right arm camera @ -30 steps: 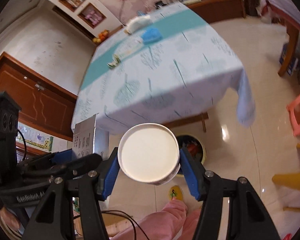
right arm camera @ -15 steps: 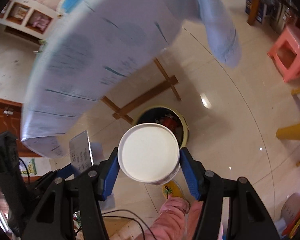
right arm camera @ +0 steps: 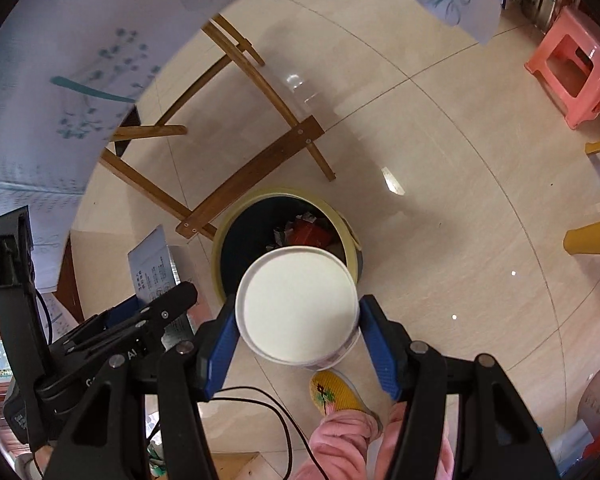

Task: Collect trash
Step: 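Carry the silver box and paper cup down over the black bin, then open both tools over the black bin to drop box and cup, then move both open tools back over the table toward the snack packet and mask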

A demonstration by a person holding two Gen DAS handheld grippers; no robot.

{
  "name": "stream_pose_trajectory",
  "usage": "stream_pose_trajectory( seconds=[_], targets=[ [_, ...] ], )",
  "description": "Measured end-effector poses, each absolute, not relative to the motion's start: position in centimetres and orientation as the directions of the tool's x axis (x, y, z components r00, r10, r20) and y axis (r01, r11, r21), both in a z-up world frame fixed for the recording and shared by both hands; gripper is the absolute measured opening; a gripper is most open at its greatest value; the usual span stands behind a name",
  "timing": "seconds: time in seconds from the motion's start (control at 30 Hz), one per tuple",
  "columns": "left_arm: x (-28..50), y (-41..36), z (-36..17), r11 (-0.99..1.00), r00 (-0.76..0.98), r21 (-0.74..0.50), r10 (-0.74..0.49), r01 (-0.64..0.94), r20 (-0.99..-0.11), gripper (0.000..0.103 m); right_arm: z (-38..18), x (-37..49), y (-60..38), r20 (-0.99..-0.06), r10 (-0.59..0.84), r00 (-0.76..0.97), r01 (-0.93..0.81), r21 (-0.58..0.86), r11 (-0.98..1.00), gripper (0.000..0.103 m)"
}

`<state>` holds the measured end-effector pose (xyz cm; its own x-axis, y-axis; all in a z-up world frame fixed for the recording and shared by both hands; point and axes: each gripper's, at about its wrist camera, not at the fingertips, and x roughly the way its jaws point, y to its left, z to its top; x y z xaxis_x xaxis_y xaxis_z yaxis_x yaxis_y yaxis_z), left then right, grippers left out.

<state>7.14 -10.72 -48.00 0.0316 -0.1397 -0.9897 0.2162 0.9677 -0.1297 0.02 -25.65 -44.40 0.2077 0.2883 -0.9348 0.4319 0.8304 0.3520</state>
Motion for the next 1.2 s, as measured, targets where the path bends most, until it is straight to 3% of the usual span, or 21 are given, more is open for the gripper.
stream_pose_trajectory(
  seconds=[0.03, 0.1, 0.67, 0.77, 0.87, 1.2],
  targets=[
    [7.2, -10.6, -48.3, 0.969, 0.028, -0.132, -0.141, 0.211, -0.99, 0.078, -44.4, 0.1, -25.6, -0.935, 0.289, 0.207, 0.432, 0.352, 0.83, 0.06],
    [7.3, -10.2, -48.6, 0.971, 0.037, -0.133, -0.143, 0.198, -0.989, 0.081, -44.7, 0.5, -25.4, -0.935, 0.29, 0.204, 0.431, 0.352, 0.831, 0.06],
    [5.1, -4.4, -43.5, 0.991, 0.196, -0.088, -0.107, 0.102, -0.975, 0.083, -46.3, 5.7, -19.8, -0.939, 0.315, 0.136, 0.322, 0.342, 0.883, 0.062],
    [4.7, -3.5, -42.4, 0.995, 0.213, -0.074, -0.088, 0.072, -0.973, 0.083, -45.6, 6.1, -19.0, -0.94, 0.309, 0.142, 0.292, 0.338, 0.895, 0.063],
    [4.3, -3.0, -41.1, 0.997, 0.221, -0.072, -0.08, 0.042, -0.972, 0.083, -44.7, 6.1, -18.9, -0.942, 0.306, 0.14, 0.288, 0.335, 0.897, 0.074],
    [3.8, -1.9, -33.9, 0.996, 0.278, -0.08, -0.07, -0.027, -0.958, 0.083, -37.8, 6.0, -17.8, -0.933, 0.312, 0.179, 0.202, 0.345, 0.917, 0.074]
  ],
)
